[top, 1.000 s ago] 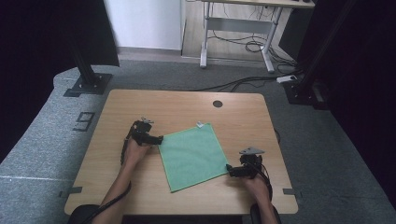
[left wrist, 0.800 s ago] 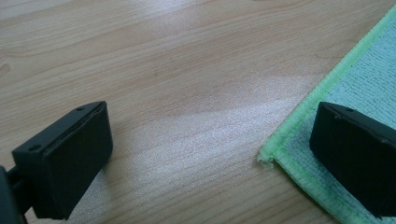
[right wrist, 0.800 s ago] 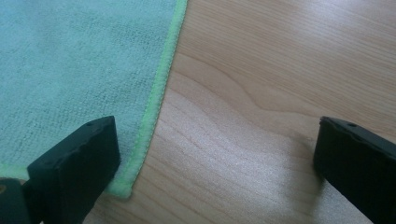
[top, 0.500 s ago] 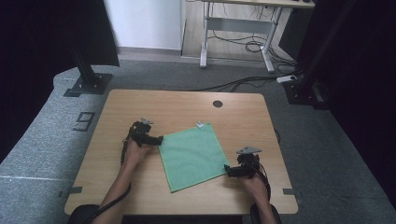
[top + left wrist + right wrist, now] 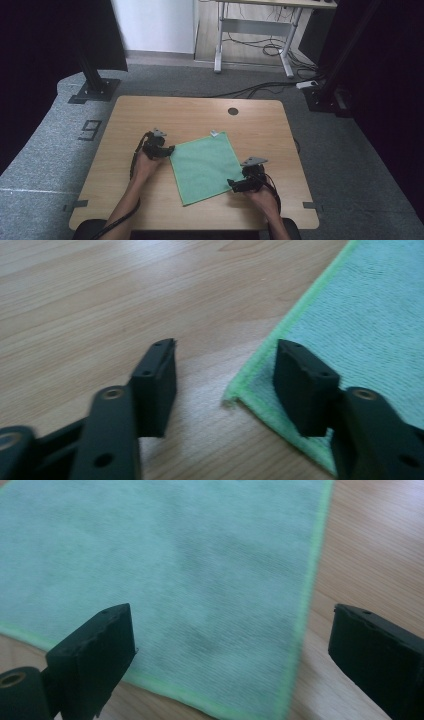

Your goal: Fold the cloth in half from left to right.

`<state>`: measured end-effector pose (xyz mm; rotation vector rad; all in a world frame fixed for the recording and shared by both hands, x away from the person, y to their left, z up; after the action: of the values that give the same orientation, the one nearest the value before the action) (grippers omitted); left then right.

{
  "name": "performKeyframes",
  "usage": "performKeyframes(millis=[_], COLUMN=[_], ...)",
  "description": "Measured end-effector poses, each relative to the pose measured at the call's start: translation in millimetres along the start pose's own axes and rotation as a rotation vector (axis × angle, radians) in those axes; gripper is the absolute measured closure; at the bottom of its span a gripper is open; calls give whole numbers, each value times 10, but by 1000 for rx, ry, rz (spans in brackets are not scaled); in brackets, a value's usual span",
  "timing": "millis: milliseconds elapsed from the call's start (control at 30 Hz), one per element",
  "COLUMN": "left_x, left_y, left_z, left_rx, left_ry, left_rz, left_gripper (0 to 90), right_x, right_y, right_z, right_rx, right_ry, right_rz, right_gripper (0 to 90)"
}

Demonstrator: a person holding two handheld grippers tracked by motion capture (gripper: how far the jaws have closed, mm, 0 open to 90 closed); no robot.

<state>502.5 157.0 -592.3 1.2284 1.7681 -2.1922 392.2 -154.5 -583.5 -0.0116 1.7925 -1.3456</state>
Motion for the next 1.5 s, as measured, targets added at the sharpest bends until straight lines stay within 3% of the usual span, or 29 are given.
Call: performKeyframes(millis=[467,733,1267,1500], left_x=[-15,-13,-5,0], left_y=[-12,-13,-11,-10], left_z=[127,129,123,122], left_rx=[59,66,70,72], left_ry=[0,-10,-10,-12], left_rz=[-23,-23,-10,-4], left_gripper=[850,865,864,864], right_x=[-153,-222,-334,-343], right_y=[90,154,258,347], right_z=[-391,-658,-1256,-1568], right_rx=[-103,-178,-335,-382], right_ry=[-77,-121,-222,-302], right_rz=[-13,-24,-34,-70], right_gripper=[109,149,358,433])
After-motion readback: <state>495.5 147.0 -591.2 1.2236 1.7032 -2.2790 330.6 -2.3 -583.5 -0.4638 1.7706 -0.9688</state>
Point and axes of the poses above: each handheld gripper's, and its own axes: y roughly forward along the jaws, x roughly out of its underside, z roughly to its right, the point moved 7 cm from there along y, roughly forward along the jaws, and after that the axes turned 6 degrees about -z, right-handed, at the moved point
